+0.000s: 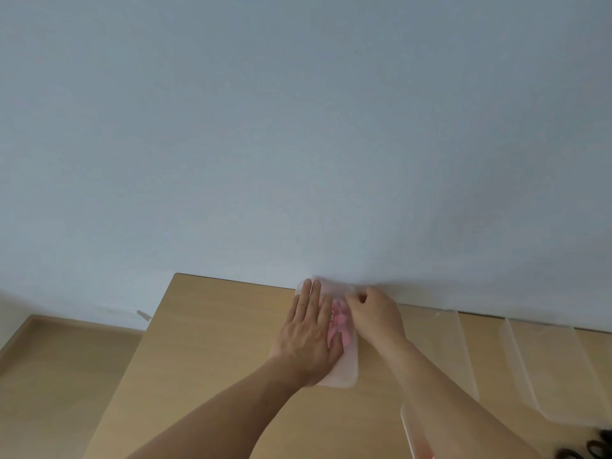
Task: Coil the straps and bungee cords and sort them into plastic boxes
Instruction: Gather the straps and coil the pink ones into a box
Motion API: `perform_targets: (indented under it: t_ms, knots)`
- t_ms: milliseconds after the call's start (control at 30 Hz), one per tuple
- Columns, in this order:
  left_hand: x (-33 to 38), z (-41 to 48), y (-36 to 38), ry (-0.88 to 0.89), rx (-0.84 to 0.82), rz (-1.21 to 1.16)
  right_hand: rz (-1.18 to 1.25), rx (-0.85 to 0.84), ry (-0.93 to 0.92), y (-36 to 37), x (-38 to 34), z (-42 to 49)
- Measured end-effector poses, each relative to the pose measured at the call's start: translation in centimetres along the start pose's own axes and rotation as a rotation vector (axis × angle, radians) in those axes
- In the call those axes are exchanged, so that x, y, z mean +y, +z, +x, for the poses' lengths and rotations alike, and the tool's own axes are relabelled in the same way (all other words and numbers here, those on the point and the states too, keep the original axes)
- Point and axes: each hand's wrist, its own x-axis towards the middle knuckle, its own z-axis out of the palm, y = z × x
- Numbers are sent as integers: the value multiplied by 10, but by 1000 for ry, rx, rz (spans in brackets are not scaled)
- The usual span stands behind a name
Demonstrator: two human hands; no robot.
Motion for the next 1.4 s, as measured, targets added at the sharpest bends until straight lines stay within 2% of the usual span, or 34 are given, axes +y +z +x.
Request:
perform_targets:
  t_ms: [300, 533, 867, 1100, 1200, 1400]
  knots:
    - [0, 1, -3, -42, 37, -85, -3, 79, 43, 4, -2, 15]
    - [-7, 2, 2, -57, 119, -139, 149, 94, 82, 9, 3, 14]
    - [-7, 5, 9, -111, -4, -82, 217, 20, 177, 7, -1, 16]
    - [-5, 5, 10, -109, 18, -101, 452, -13, 223, 21, 15, -10]
    - [-5, 5, 10, -111, 36, -128, 410, 39, 180, 26, 17, -19]
    - [-6, 4, 10, -113, 27, -121, 506, -33, 142, 26, 32, -50]
